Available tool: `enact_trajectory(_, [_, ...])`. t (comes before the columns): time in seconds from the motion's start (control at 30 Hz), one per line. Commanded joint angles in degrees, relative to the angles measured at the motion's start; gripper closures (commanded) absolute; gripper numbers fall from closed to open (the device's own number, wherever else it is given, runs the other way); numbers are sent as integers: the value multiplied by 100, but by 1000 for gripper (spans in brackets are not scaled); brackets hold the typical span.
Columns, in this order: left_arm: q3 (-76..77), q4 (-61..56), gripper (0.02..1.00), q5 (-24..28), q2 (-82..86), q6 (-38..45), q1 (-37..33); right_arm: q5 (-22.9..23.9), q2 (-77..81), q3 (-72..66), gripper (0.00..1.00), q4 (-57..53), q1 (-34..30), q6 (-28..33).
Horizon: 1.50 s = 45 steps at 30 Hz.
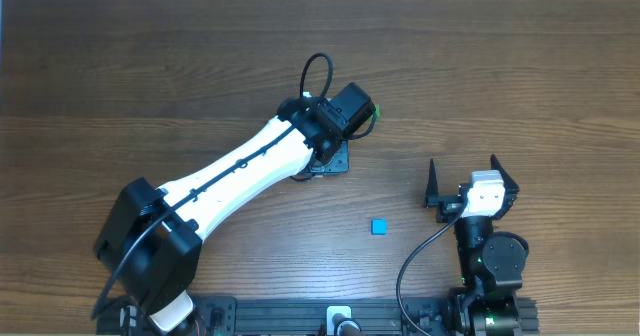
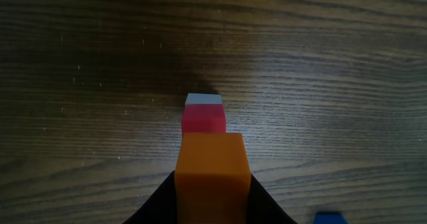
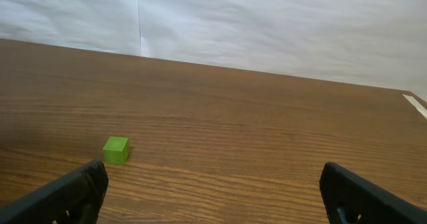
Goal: Stack Cubes
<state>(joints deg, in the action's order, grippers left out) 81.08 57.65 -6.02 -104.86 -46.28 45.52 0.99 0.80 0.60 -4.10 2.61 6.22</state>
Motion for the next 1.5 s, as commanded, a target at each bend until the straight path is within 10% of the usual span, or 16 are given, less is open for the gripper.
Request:
enact_trajectory(0.03, [90, -9, 976, 20, -190, 85, -15, 37, -48, -31, 9, -4, 4, 9])
enact_trajectory(1.5, [63, -4, 978, 299, -490, 85, -153, 37, -48, -31, 9, -4, 4, 9])
